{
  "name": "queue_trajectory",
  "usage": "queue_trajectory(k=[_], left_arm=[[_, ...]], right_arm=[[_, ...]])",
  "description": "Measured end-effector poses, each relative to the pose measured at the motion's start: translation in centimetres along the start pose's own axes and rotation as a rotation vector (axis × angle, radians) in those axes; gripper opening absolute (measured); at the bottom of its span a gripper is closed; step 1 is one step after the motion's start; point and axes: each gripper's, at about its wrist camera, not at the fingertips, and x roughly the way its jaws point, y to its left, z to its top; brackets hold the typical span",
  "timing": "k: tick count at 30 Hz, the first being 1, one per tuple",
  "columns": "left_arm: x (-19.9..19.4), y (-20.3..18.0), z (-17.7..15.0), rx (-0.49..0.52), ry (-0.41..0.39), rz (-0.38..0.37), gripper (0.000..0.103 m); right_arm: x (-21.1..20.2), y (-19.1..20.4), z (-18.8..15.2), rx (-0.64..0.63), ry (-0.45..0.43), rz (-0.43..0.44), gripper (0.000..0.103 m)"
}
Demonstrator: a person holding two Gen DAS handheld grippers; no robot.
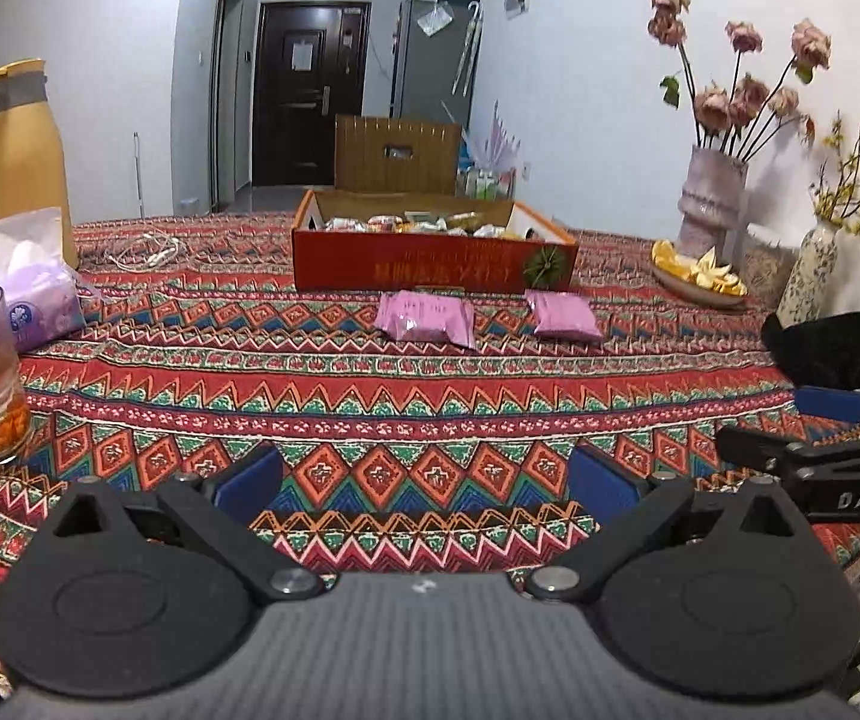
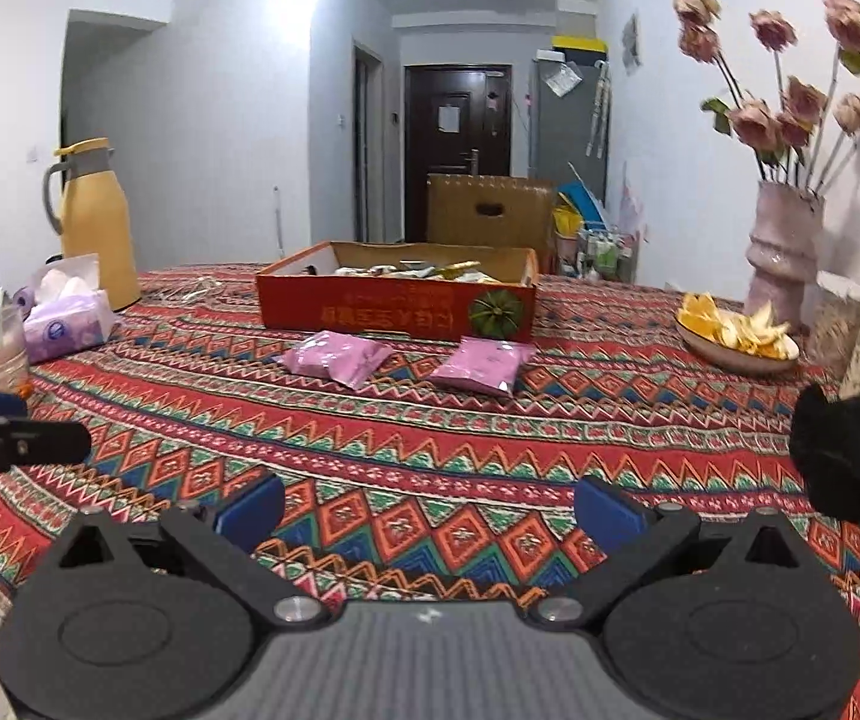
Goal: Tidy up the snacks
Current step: 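Withdraw both tools from the box toward the pink packets, then grasp a pink packet with the left tool while the right tool grasps another pink packet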
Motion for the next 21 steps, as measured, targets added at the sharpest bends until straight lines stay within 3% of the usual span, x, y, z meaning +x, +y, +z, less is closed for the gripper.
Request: queue_trajectory(k=[8, 11, 14, 18, 21], left_arm=[[5.5, -0.2, 3.2, 0.052, -0.007, 0.021, 0.103], [9.5, -0.2, 5.0, 0.081, 0.001, 0.003, 0.103], [14.5, -0.5, 6.6, 0.133, -0.014, -0.069, 0.103], [21.1, -1.4, 7.9, 0.215, 0.022, -0.029, 0.103], [24.9, -1.4, 8.8, 0.212, 0.079, -0.041, 0.103]], right_arm=[[3.9, -1.4, 1.6, 0.0, 0.022, 0.019, 0.103], [6.5, -2.0, 2.9, 0.007, 0.035, 0.045, 0.102], [8.9, -2.5, 4.2, -0.001, 0.042, 0.048, 0.101], [12.6, -3.3, 6.0, -0.007, 0.058, 0.058, 0.101], [15.9, -4.2, 7.4, 0.019, 0.082, 0.076, 0.1]])
